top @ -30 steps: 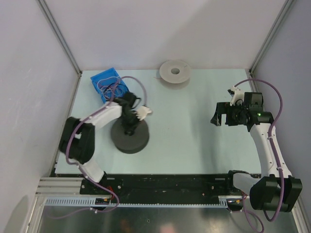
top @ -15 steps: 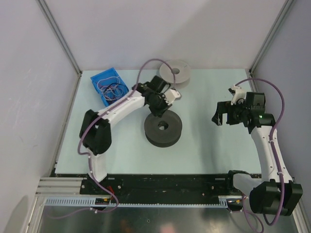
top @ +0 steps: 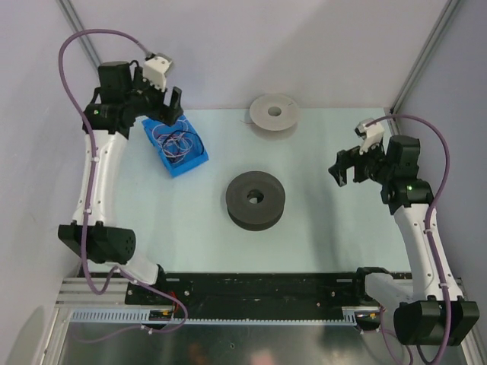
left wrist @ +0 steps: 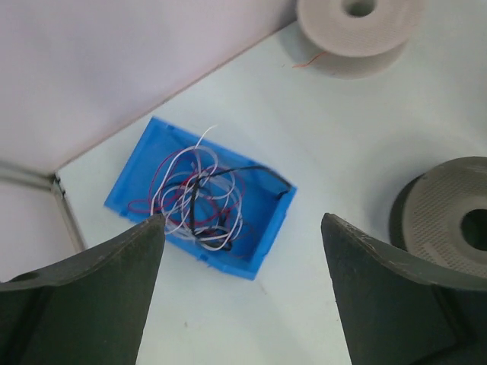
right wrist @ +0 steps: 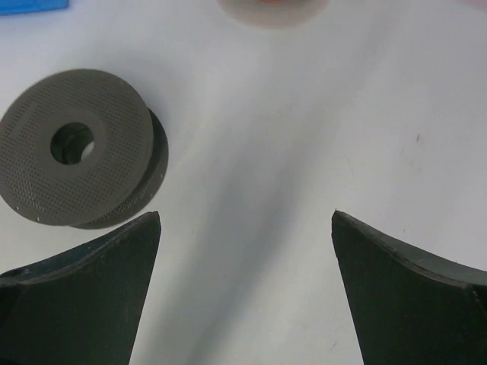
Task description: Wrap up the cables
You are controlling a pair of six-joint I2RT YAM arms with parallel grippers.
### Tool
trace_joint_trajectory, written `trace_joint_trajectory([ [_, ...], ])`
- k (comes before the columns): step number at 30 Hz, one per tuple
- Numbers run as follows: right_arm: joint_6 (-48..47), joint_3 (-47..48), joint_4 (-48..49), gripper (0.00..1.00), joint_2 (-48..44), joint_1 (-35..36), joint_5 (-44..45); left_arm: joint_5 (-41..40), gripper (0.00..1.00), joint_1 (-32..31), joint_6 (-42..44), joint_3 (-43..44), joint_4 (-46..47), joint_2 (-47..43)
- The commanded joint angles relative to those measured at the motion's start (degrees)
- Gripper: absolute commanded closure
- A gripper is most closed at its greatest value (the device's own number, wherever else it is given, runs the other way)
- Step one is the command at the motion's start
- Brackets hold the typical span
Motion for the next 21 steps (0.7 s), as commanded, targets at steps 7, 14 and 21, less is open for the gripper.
trace_joint_trajectory([
  [7,-2.4,11.5,8.06,0.01,12.47,12.54,2.0,2.15,0.14,8.74,14.07,-2.43,-1.77,9.17],
  [14,-0.56,18.69,9.24,0.01,21.07,18.69,2.53,1.25,0.17,8.66,20.05,-2.13,-1.9,16.61],
  [21,-4.77,19.78,12.26,0.01,25.52,25.43,7.23,-1.33,0.27,8.28,19.31,2.08,-1.9,25.52],
])
